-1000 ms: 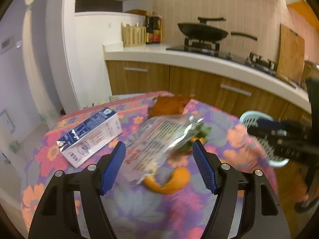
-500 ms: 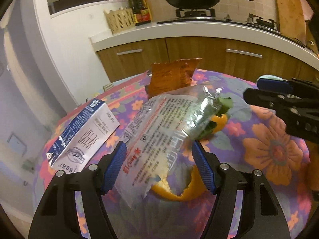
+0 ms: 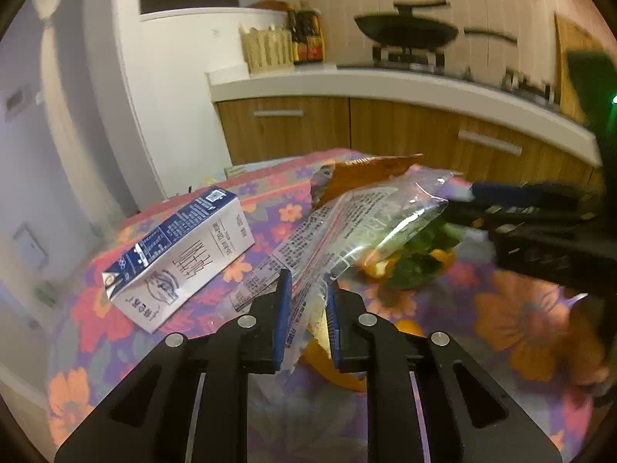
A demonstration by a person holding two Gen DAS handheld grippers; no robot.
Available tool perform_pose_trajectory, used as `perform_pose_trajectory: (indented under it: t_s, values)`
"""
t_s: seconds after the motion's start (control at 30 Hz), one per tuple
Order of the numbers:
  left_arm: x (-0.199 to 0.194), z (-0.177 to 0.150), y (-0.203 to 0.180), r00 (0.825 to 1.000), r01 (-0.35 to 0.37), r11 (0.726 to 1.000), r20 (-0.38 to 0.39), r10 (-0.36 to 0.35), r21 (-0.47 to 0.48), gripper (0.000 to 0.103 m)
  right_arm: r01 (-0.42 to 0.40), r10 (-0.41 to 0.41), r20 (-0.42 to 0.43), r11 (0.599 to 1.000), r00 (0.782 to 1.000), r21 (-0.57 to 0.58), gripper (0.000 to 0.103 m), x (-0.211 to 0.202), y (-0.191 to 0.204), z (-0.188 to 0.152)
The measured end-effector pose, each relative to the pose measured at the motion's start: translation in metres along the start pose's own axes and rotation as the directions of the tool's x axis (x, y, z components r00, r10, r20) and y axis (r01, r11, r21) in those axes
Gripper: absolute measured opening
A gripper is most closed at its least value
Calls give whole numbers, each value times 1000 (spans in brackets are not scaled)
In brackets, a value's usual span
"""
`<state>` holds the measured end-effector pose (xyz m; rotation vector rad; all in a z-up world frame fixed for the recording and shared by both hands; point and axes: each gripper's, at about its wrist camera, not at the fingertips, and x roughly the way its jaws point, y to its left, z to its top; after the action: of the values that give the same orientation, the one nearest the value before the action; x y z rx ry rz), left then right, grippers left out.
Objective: Collect trash
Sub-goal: 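Grasp the clear printed plastic bag with the left tool, then grasp the green leafy vegetable with the right tool and lift it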
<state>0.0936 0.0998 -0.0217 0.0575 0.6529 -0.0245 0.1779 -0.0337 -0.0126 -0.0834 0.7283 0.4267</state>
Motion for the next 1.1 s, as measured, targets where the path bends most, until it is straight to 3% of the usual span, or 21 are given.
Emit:
perform_pose_trajectory:
  t_s: [0.37, 0.53, 0.67, 0.83, 1.1]
  values:
    - [-13, -2, 22, 994, 98, 987, 60, -91, -131, 13, 11, -13, -118, 1000, 993, -18, 47, 37, 9, 11]
    - [-16, -2, 29, 990, 128, 978, 83, -116, -163, 13, 25, -26, -114, 1000, 993, -18, 49, 36, 10, 9]
    - [-19, -3, 29, 987, 139, 977, 97, -124, -161, 13, 48, -49, -79, 999, 996, -22, 55, 28, 11, 8]
    - [-19, -4, 29, 987, 146, 975, 98, -131, -165, 13, 102, -105, -111, 994, 988, -35, 64, 35, 13, 6]
    - [-17, -4, 28, 986, 153, 975, 90, -140, -159, 13, 41, -25, -186, 995, 982, 87, 78, 49, -12, 11]
